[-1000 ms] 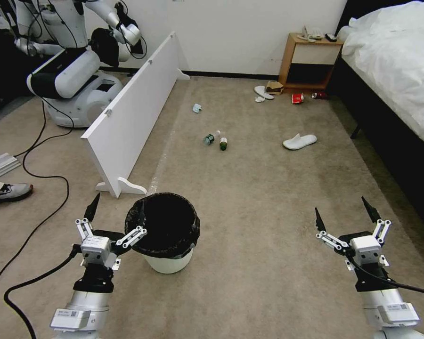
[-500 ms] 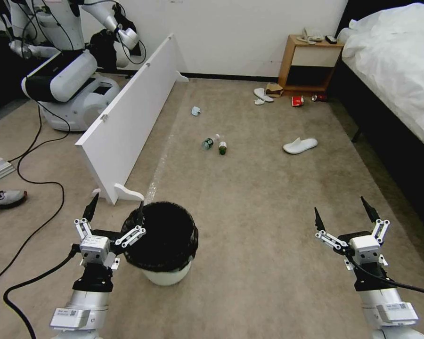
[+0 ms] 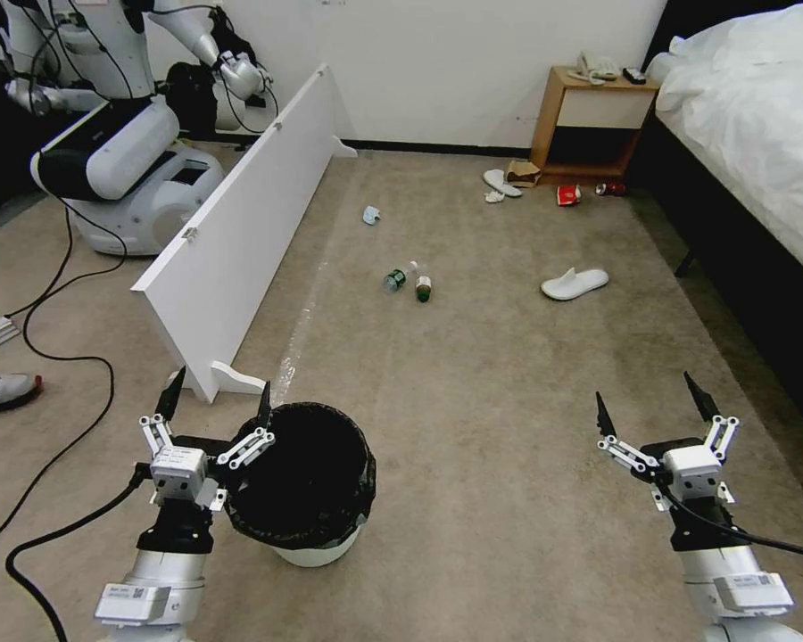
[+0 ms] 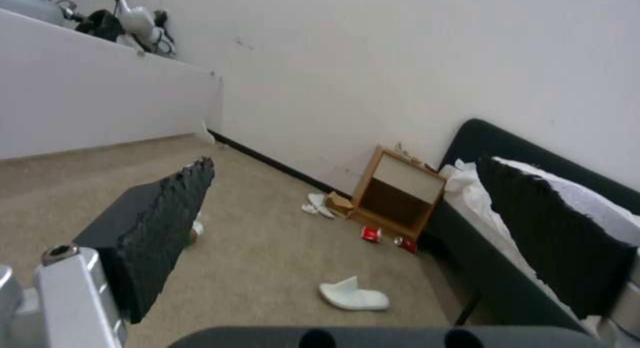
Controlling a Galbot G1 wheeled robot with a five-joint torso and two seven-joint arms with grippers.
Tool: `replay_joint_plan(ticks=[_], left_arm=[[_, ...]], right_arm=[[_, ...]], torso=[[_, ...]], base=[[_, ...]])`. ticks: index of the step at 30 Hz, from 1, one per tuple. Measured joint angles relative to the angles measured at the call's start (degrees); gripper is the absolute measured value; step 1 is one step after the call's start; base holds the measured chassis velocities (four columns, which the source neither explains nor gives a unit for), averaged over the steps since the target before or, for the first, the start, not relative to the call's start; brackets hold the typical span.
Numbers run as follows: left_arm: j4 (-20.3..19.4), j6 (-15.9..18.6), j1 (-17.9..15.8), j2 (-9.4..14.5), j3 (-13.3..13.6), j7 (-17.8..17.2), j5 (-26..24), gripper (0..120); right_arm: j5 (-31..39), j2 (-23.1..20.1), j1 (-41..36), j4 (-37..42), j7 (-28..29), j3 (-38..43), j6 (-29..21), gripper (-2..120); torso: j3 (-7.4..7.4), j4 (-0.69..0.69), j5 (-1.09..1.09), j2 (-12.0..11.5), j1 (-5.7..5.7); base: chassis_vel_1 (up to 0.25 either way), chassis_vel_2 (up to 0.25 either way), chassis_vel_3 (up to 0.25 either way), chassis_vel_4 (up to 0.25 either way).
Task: Pick up the trash bin, then pick up the garbage from the floor and place it into the trash bin.
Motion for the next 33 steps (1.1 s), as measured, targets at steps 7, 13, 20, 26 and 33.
replay_joint_plan(ticks=[7, 13, 20, 26, 33], left_arm=[[0.2, 0.0, -0.4, 0.1, 0.0, -0.5, -0.1, 100], [0.8, 3.3, -3.0, 1.5, -0.4, -3.3, -0.2, 100], [1.0, 12.5, -7.7, 7.1, -0.7, -8.2, -6.1, 100], [0.9, 22.5, -10.5, 13.1, 0.3, -14.2, -16.1, 100], [0.8, 34.3, -12.2, 19.3, 0.6, -19.8, -24.2, 100]], right_arm=[[-0.2, 0.0, 0.0, -0.1, 0.0, 0.0, 0.2, 100], [0.0, 0.0, 0.1, -0.6, 0.1, 0.0, 0.7, 100], [0.6, 0.0, -0.1, -1.2, 0.0, 0.0, 0.9, 100], [0.6, 0.0, -0.2, -2.4, 0.0, 0.1, 1.1, 100], [-0.1, 0.0, 0.1, -4.2, 0.0, 0.0, 1.5, 100]], torso=[[0.00, 0.00, 0.00, 0.0, 0.00], [0.00, 0.00, 0.00, 0.0, 0.00], [0.01, -0.01, -0.01, 0.0, 0.00], [0.01, -0.01, -0.01, 0.0, 0.00], [0.01, 0.00, 0.00, 0.0, 0.00]], base=[[0.000, 0.000, 0.000, 0.000], [0.000, 0.000, 0.000, 0.000], [0.000, 0.000, 0.000, 0.000], [0.000, 0.000, 0.000, 0.000], [0.000, 0.000, 0.000, 0.000]])
